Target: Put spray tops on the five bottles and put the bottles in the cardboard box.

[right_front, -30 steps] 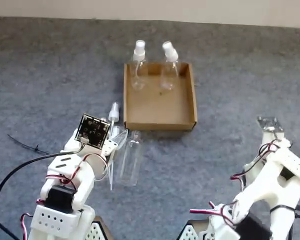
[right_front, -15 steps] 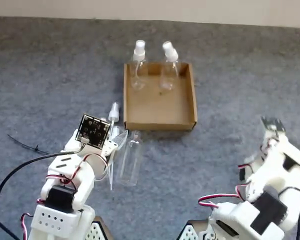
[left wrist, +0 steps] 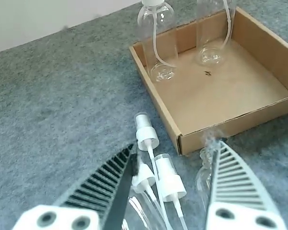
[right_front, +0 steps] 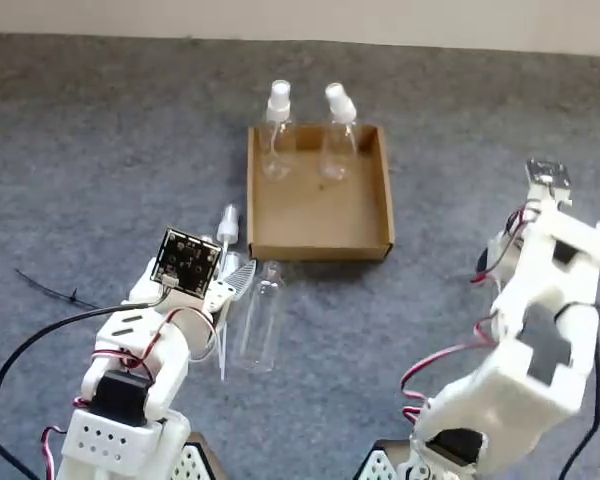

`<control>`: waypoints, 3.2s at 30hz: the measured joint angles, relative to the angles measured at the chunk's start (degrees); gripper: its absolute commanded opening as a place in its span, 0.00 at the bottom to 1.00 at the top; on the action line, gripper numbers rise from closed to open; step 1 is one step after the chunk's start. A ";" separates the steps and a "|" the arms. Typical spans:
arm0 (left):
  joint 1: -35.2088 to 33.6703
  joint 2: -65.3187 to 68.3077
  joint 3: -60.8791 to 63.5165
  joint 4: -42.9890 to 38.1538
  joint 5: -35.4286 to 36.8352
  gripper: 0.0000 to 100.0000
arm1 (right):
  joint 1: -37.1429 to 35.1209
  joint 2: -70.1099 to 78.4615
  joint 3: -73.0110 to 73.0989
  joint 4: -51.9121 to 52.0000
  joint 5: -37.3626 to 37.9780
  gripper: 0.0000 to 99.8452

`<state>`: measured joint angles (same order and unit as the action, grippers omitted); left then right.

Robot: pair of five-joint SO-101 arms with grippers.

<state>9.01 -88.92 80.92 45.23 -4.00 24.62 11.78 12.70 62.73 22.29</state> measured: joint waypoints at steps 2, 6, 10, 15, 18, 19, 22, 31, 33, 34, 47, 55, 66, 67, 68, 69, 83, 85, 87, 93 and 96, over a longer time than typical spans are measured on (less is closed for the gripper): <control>0.00 0.00 0.00 0.00 0.00 0.23 | 0.09 4.84 -5.98 2.81 0.00 0.10; 0.00 0.00 0.00 0.00 0.00 0.23 | 0.00 12.22 -16.88 8.26 0.44 0.18; 0.00 0.00 0.00 0.00 0.00 0.23 | -0.26 15.65 -24.26 14.95 3.08 0.22; 0.00 0.00 0.00 0.00 0.00 0.23 | -0.88 16.97 -26.55 18.73 5.98 0.22; 0.00 0.00 0.00 0.00 0.00 0.23 | -0.97 16.97 -26.55 19.60 6.42 0.22; 0.00 0.00 0.00 0.00 0.00 0.23 | -0.97 16.97 -26.55 19.60 6.42 0.22; 0.00 0.00 0.00 0.00 0.00 0.23 | -0.97 16.97 -26.55 19.60 6.42 0.22; 0.00 0.00 0.00 0.00 0.00 0.23 | -3.43 16.97 -35.87 20.13 6.42 0.22; 0.00 0.00 0.00 0.00 0.00 0.23 | -3.60 16.97 -37.01 20.13 6.42 0.22; 0.00 0.00 0.00 0.00 0.00 0.23 | -3.78 16.97 -37.19 20.13 6.42 0.22; 0.00 0.00 0.00 0.00 0.00 0.23 | -4.13 24.09 -36.92 21.19 8.00 0.22; 0.00 0.00 0.00 0.00 0.00 0.23 | -4.13 24.18 -36.92 21.54 8.00 0.08; 0.00 0.00 0.00 0.00 0.00 0.23 | -4.13 24.18 -43.16 28.04 8.00 0.00; -0.26 0.00 0.00 0.00 0.00 0.23 | -4.13 24.18 -45.80 30.07 8.00 0.00; -1.23 0.00 -0.09 0.00 0.00 0.23 | -4.13 24.18 -48.70 31.91 8.00 0.00; -2.73 0.00 -0.62 0.00 0.00 0.23 | -4.13 24.18 -51.78 34.29 8.00 0.00; -21.98 40.70 -29.19 9.14 -2.64 0.23 | -9.49 9.05 -51.87 37.19 1.32 0.00; -22.33 48.35 -34.64 12.13 -3.96 0.23 | -10.46 3.25 -47.65 37.19 1.05 0.00; -22.33 54.77 -39.82 14.59 -5.19 0.23 | -12.31 -3.43 -42.81 37.19 1.05 0.00; -22.33 70.68 -51.16 17.58 -5.63 0.23 | -22.07 -27.43 -20.75 29.98 -1.93 0.00; -22.24 77.45 -55.38 17.58 -5.63 0.23 | -26.99 -40.53 -5.19 22.24 -2.64 0.00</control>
<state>-13.23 -11.47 25.54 62.81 -9.63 -2.37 -28.75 7.52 84.97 19.65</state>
